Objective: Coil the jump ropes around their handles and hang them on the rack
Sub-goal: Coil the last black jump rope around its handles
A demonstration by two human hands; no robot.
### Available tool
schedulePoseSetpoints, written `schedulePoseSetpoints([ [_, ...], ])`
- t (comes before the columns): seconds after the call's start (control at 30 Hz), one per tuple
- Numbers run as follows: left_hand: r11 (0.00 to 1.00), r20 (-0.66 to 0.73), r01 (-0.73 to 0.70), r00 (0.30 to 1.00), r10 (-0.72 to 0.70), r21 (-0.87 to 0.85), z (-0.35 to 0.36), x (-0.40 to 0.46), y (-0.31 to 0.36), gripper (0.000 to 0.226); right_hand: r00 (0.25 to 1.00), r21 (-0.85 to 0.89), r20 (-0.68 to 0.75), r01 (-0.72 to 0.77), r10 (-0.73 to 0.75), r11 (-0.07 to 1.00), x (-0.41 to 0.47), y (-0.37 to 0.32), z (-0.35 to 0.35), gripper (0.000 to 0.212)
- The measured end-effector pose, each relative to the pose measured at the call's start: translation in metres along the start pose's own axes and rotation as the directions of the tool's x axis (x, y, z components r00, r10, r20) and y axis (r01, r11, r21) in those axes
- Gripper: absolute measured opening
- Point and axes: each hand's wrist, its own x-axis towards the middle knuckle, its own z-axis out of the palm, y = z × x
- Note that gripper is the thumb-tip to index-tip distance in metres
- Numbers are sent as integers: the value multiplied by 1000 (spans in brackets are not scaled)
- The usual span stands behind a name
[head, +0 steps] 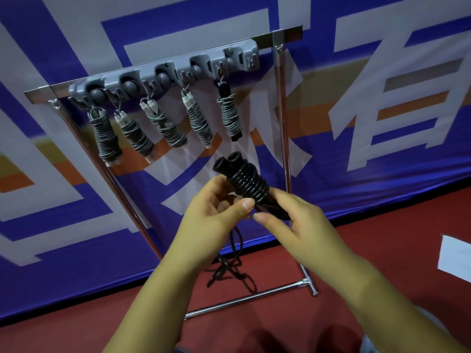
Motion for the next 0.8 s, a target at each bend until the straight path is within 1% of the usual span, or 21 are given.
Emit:
schedulePoseSetpoints([
  [0.07, 1000, -23, 2, 1000, -2, -24, 3, -1, 0, 31, 999, -18, -45, 24, -25, 1000, 1, 3, 1, 36],
  [0.1, 999, -27, -3, 1000, 1, -39, 4, -2, 0, 33, 998, -1, -54, 32, -32, 999, 1, 4, 1, 34],
  [0.13, 998, -28, -4, 1000, 2, -59, 5, -2, 2, 35, 999, 51, -41, 27, -24, 998, 1, 4, 0, 31],
  [0.2, 996, -29, 0, 1000, -3, -93, 7, -3, 5, 39, 999, 225, 39, -21, 13, 974, 2, 2, -2, 21],
  [0.3, 994, -3, 11, 1000, -12, -111, 5, -2, 6, 38, 994, 449, 94, -89, 52, 889, 2, -1, -4, 17],
  [0.37, 988, 50, 58, 997, -52, -141, 0, 0, 8, 34, 989, 540, 124, -135, 81, 831, 2, -2, -4, 18],
  [0.43, 970, 138, 146, 983, -120, -195, -6, 2, 10, 35, 983, 595, 154, -175, 103, 784, 0, -4, -4, 19],
  [0.53, 938, 284, 256, 941, -186, -234, -16, 6, 13, 51, 980, 645, 165, -194, 113, 740, -2, -7, -5, 13],
  [0.6, 936, 318, 286, 924, -212, -207, -23, 8, 11, 58, 980, 653, 166, -190, 106, 733, -2, -8, -6, 12],
  [0.7, 943, 281, 307, 923, -262, -129, -29, 8, 11, 59, 981, 654, 170, -186, 98, 733, -2, -7, -6, 14],
  [0.73, 951, 249, 303, 928, -279, -64, -30, 7, 14, 56, 980, 653, 173, -186, 95, 734, -3, -7, -6, 15],
  [0.8, 953, 174, 277, 939, -295, 123, -32, 7, 20, 49, 980, 645, 174, -185, 93, 742, -5, -7, -4, 19],
])
